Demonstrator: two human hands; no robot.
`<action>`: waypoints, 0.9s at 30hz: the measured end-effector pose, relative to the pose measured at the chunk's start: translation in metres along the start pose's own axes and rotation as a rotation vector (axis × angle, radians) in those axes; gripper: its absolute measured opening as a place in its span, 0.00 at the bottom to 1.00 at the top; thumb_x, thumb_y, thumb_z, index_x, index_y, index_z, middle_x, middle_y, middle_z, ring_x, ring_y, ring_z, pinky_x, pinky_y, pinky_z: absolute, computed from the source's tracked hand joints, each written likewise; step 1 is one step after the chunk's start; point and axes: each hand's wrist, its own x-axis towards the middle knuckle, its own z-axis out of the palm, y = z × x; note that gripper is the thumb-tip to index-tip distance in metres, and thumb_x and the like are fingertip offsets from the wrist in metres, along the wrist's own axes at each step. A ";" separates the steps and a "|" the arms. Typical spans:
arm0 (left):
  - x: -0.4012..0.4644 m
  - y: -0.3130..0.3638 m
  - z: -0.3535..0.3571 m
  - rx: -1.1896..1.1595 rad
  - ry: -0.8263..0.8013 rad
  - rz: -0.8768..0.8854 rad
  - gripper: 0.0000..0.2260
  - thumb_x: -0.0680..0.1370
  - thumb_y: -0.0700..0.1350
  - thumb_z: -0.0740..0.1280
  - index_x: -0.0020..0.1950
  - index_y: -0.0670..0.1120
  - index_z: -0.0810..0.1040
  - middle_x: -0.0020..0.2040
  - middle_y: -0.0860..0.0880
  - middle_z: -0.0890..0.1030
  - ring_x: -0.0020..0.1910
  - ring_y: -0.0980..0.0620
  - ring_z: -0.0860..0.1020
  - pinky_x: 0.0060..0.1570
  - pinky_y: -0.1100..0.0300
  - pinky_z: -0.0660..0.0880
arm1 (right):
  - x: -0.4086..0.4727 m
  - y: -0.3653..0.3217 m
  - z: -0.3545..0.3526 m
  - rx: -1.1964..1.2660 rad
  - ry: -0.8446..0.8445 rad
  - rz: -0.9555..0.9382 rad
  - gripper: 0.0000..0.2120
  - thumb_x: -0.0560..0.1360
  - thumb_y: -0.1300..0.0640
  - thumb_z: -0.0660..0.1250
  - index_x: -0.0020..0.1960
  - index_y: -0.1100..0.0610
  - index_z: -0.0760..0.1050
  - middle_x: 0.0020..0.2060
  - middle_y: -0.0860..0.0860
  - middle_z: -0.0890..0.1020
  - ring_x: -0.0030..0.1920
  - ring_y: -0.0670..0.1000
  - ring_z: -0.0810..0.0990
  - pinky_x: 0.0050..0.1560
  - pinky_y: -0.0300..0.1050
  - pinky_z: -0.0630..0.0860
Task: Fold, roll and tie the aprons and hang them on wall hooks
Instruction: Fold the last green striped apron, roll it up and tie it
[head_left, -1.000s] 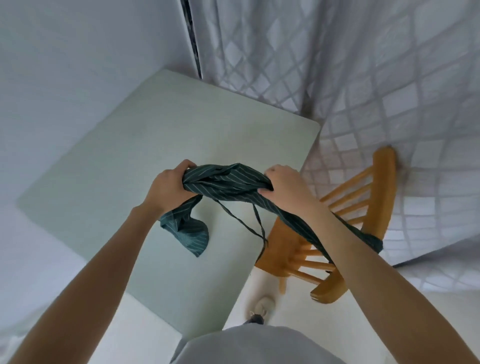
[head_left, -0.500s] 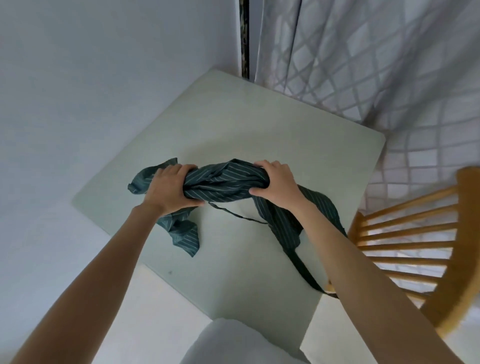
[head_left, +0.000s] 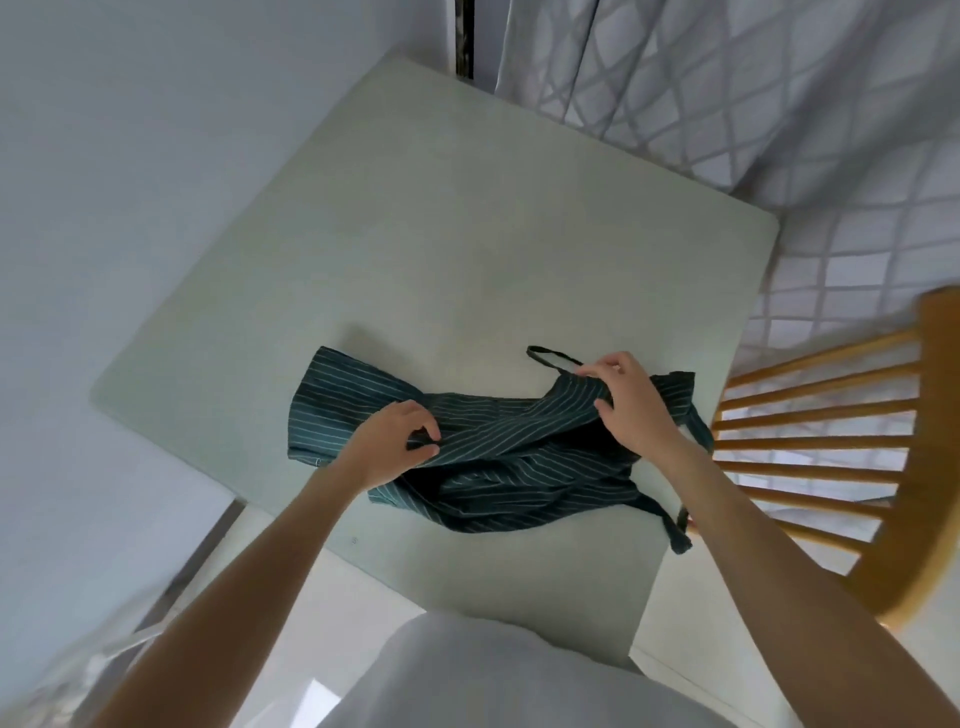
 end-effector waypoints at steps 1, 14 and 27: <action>0.001 0.003 0.003 0.000 0.001 -0.008 0.09 0.76 0.52 0.66 0.54 0.52 0.77 0.56 0.54 0.76 0.56 0.54 0.74 0.59 0.55 0.71 | 0.000 0.000 0.002 -0.052 0.025 -0.002 0.21 0.74 0.67 0.65 0.64 0.52 0.73 0.59 0.53 0.70 0.58 0.52 0.68 0.61 0.41 0.64; 0.011 0.015 -0.016 -0.017 0.136 0.011 0.07 0.80 0.49 0.61 0.54 0.50 0.74 0.42 0.55 0.78 0.32 0.57 0.74 0.32 0.65 0.69 | 0.045 -0.014 0.015 -0.789 -0.535 -0.393 0.19 0.77 0.57 0.59 0.69 0.51 0.68 0.76 0.50 0.53 0.75 0.57 0.37 0.73 0.59 0.35; 0.049 -0.023 -0.084 -0.005 0.245 -0.146 0.07 0.76 0.49 0.68 0.50 0.48 0.80 0.43 0.50 0.81 0.42 0.48 0.77 0.43 0.57 0.70 | 0.079 -0.016 -0.061 0.066 0.196 0.043 0.03 0.79 0.56 0.61 0.50 0.56 0.72 0.44 0.50 0.80 0.34 0.49 0.78 0.37 0.41 0.69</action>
